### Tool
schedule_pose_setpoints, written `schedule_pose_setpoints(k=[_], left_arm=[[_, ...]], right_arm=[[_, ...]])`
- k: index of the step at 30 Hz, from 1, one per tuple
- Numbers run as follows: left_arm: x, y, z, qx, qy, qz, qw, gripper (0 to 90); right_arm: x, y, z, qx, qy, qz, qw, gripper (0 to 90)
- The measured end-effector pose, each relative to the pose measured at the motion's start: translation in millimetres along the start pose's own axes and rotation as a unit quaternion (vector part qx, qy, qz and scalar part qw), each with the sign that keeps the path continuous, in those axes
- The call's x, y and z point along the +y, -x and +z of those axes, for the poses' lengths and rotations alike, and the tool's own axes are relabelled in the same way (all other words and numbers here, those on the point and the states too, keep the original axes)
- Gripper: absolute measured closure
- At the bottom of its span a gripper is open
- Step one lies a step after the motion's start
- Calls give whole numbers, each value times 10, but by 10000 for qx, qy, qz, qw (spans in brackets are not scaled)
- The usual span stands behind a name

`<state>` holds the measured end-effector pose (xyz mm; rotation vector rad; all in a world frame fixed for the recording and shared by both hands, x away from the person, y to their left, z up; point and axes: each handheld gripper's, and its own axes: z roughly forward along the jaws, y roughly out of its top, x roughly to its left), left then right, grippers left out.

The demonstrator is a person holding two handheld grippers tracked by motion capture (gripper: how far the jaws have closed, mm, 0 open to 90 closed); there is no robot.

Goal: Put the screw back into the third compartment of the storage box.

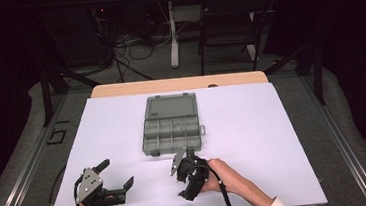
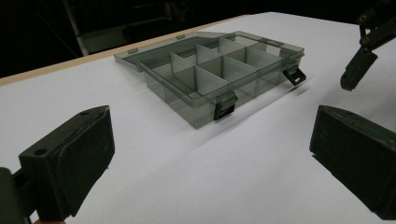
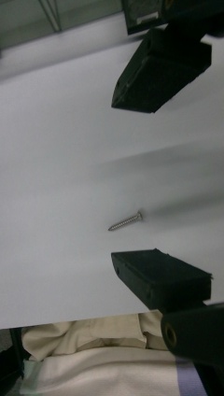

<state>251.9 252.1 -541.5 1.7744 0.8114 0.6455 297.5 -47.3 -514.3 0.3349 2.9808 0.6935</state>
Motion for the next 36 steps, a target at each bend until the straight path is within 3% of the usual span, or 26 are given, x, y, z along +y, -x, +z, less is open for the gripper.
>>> schedule_pose_setpoints(k=[8,18,27,36], left_arm=[[0,0,1,1,0,-2,10000,2],[0,0,2,0,-5,5,10000,2],[0,1,1,-4,-6,3,10000,2],[1,1,-2,-1,-5,4,10000,1]], right_arm=[[61,-70,115,57,-277,-275,9992,502],[80,-121,201,244,-486,-475,9974,707],[72,-124,228,349,-548,-469,9968,829],[67,-121,224,377,-540,-411,9970,857]])
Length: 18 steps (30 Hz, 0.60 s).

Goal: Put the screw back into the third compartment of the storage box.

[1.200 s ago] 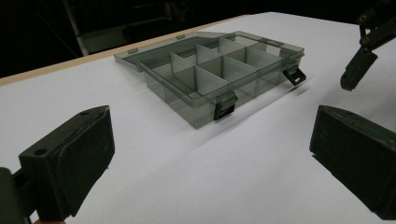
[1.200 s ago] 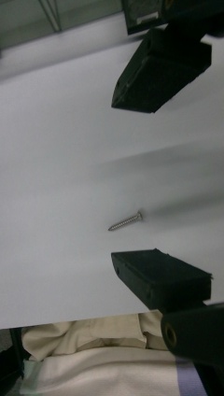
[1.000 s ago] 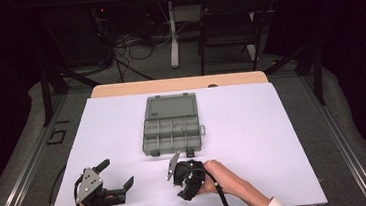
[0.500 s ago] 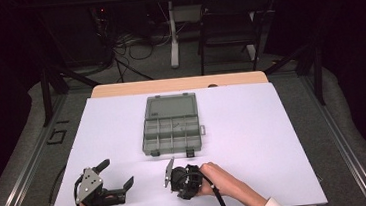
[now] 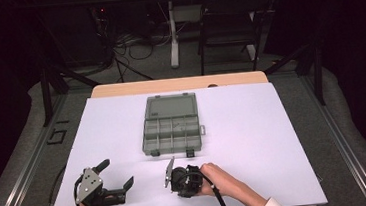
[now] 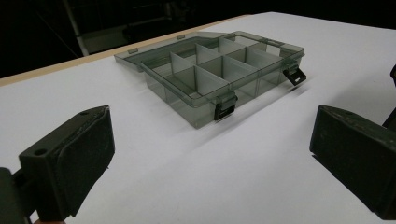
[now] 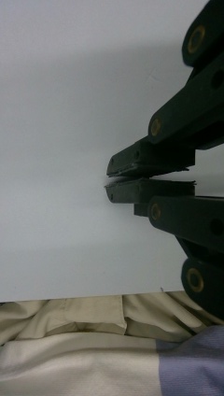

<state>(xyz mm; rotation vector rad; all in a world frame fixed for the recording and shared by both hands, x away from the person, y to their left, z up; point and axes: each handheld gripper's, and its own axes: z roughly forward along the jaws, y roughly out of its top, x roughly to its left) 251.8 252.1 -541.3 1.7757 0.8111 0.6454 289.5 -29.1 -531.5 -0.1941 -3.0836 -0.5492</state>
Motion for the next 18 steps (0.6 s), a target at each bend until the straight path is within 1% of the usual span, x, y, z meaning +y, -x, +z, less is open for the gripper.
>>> schedule_pose_setpoints(k=[2,4,6,8,14,18], left_arm=[[-1,-2,1,4,7,-4,10000,2],[0,-3,0,2,7,0,10000,2],[0,-2,-1,-1,11,6,10000,2],[0,-2,-1,2,12,8,10000,2],[1,-2,-3,-1,7,12,10000,2],[-1,-1,0,5,4,-6,10000,2]], right_arm=[[-1,4,-4,20,25,14,10000,877],[-2,3,-16,21,-7,10,10000,877],[-5,5,-19,-47,-10,17,10000,878],[-8,13,-27,-61,-1,2,10000,878],[-14,23,-82,-120,67,60,9999,878],[-17,37,-128,-148,48,73,9999,878]])
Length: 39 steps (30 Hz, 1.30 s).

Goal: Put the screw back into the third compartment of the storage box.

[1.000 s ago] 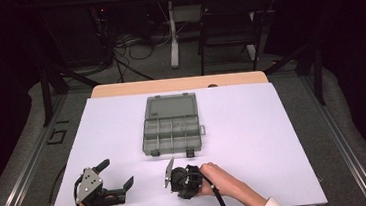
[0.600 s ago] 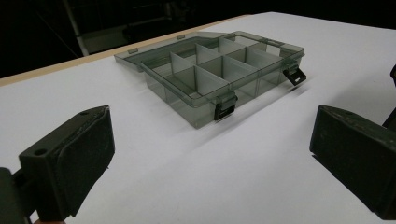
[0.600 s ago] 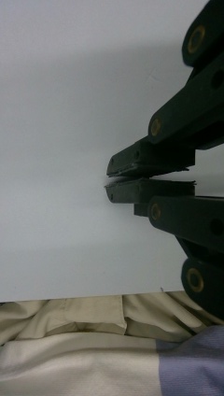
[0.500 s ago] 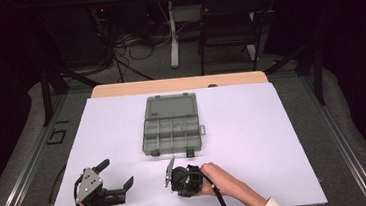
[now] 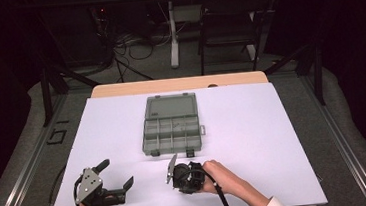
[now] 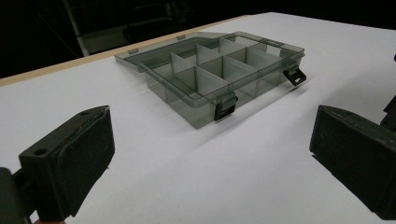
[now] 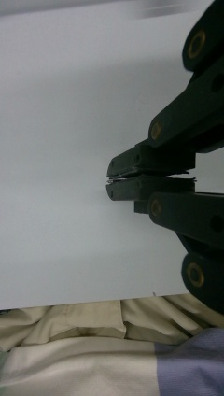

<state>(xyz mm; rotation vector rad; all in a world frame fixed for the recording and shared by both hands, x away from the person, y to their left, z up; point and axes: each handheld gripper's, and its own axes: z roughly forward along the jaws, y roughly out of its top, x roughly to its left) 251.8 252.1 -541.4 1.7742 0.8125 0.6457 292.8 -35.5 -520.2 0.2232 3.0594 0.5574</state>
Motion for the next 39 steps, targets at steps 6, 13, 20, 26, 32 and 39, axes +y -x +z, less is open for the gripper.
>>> schedule_pose_setpoints(k=[6,13,20,26,32,39], left_arm=[[-1,-5,1,-1,-2,-4,10000,1],[0,-3,-1,-4,1,6,10000,2],[-1,-3,2,-5,2,-1,10000,2],[-1,-1,2,-3,1,4,10000,1],[-2,-5,3,-3,-18,-2,10000,2],[-1,0,-4,5,0,11,10000,1]], right_arm=[[20,55,-68,-77,6,51,10000,878],[13,141,-157,-201,33,192,9996,878],[-3,200,-215,-244,62,277,9993,878],[1,253,-291,-311,117,347,9988,878],[9,300,-346,-362,112,385,9985,878],[46,394,-439,-379,164,474,9980,878]])
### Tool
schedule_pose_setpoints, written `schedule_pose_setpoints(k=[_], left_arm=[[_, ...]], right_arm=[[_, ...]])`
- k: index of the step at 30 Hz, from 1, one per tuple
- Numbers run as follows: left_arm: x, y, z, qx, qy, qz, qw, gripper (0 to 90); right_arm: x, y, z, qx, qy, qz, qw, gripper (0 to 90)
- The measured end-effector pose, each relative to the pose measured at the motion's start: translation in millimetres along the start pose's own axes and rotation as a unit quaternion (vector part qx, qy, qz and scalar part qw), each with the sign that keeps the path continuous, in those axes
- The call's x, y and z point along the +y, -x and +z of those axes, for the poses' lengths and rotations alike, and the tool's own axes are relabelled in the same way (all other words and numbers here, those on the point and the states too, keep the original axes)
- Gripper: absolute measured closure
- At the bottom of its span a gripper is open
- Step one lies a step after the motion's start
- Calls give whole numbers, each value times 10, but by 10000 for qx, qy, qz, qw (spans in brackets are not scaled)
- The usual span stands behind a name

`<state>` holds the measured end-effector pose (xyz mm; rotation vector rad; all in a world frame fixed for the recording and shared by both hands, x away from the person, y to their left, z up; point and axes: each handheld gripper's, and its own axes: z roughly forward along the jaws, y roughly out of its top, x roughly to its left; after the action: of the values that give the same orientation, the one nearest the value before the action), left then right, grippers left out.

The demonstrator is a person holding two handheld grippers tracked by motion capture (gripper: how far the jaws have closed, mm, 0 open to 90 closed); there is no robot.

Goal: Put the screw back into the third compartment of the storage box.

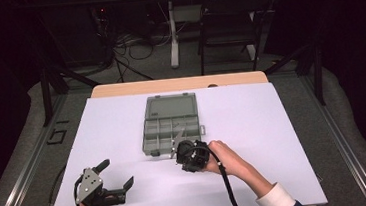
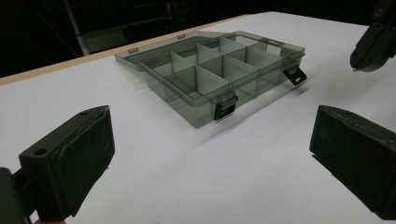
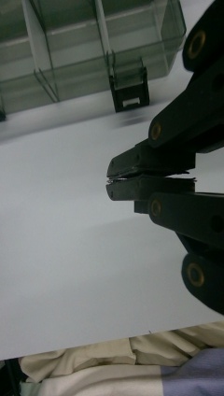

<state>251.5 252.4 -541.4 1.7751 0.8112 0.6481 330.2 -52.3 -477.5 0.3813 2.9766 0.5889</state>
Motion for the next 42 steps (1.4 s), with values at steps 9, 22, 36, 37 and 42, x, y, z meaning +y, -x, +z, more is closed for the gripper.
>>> schedule_pose_setpoints(k=[9,22,36,37,42], left_arm=[[8,8,-4,-27,10,44,10000,1],[5,7,1,-33,-9,36,10000,1],[1,9,7,-15,-11,24,10000,1],[1,11,8,-18,-7,25,10000,2],[2,7,17,-50,-23,31,10000,1]], right_arm=[[114,159,-164,-146,35,61,9999,878],[225,393,-312,-277,66,309,9991,879],[307,737,-361,-460,17,648,9968,879],[315,758,-364,-482,-5,664,9966,879],[355,854,-373,-578,-75,731,9956,879]])
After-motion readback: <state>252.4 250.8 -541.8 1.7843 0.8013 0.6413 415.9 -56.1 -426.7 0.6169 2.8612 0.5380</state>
